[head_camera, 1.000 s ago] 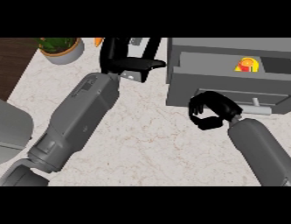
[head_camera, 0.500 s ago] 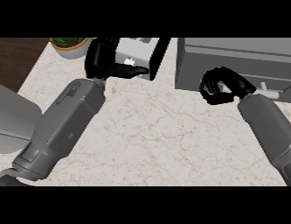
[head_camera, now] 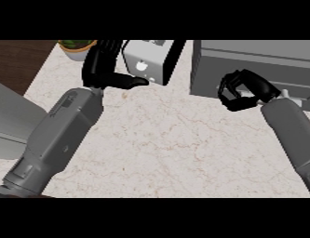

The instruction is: Pick up the cup, place it into the drawer and close the drawer

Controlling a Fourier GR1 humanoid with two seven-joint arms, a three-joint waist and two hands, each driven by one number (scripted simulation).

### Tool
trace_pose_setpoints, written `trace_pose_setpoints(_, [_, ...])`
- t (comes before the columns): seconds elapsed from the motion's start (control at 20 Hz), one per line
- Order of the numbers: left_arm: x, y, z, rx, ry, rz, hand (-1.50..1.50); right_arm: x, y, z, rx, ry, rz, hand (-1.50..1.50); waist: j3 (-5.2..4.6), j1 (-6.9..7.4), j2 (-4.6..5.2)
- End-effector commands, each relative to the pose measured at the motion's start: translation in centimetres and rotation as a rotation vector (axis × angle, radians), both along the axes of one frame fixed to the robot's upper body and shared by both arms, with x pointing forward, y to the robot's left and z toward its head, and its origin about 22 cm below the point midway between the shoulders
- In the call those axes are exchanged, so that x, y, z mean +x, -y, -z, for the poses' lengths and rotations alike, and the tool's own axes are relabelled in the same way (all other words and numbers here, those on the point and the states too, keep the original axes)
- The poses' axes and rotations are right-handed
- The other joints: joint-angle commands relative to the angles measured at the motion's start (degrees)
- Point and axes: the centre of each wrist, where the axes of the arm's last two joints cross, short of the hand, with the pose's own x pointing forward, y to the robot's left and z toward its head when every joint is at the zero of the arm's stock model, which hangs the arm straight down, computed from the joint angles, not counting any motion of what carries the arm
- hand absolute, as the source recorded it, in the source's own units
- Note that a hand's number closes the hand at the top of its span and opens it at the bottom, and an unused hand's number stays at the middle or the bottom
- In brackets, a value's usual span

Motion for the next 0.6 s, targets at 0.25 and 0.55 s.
trace_pose_setpoints(0.25, [-0.6,0.2,0.5,-0.02,-0.006,0.044,-1.5,3.1,3.4,-9.6,0.003,0.199,0.168,1.5,-0.54,3.03,1.35])
trace_pose_setpoints(0.55, [-0.7,-0.9,0.6,-0.022,0.009,0.051,-1.5,2.5,5.0,-9.7,0.017,0.169,0.161,1.5,-0.56,3.69,1.19])
